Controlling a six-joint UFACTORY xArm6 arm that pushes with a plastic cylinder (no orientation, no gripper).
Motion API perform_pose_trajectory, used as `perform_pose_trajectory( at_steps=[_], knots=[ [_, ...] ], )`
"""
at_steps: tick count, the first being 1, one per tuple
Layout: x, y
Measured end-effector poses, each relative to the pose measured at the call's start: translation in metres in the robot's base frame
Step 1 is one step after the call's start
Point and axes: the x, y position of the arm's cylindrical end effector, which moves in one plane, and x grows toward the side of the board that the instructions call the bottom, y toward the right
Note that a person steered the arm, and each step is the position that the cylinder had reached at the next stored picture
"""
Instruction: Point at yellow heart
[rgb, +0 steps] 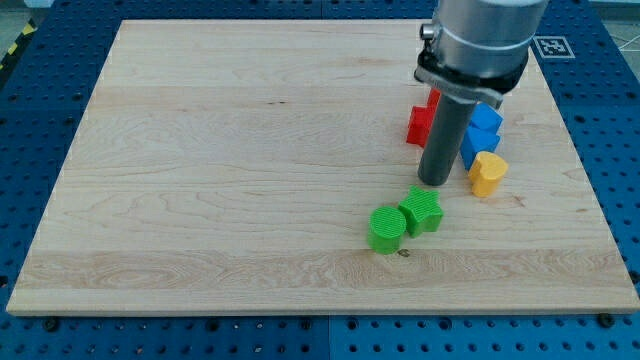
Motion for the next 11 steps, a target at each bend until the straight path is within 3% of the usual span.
perform_pose_trajectory(
  at_steps=[2, 5, 8, 10, 11],
  knots=[
    [0.050, 0.009],
    [0.056, 0.104],
    [0.028, 0.138],
    [-0.024, 0.117],
    [-0.028, 0.083]
  ],
)
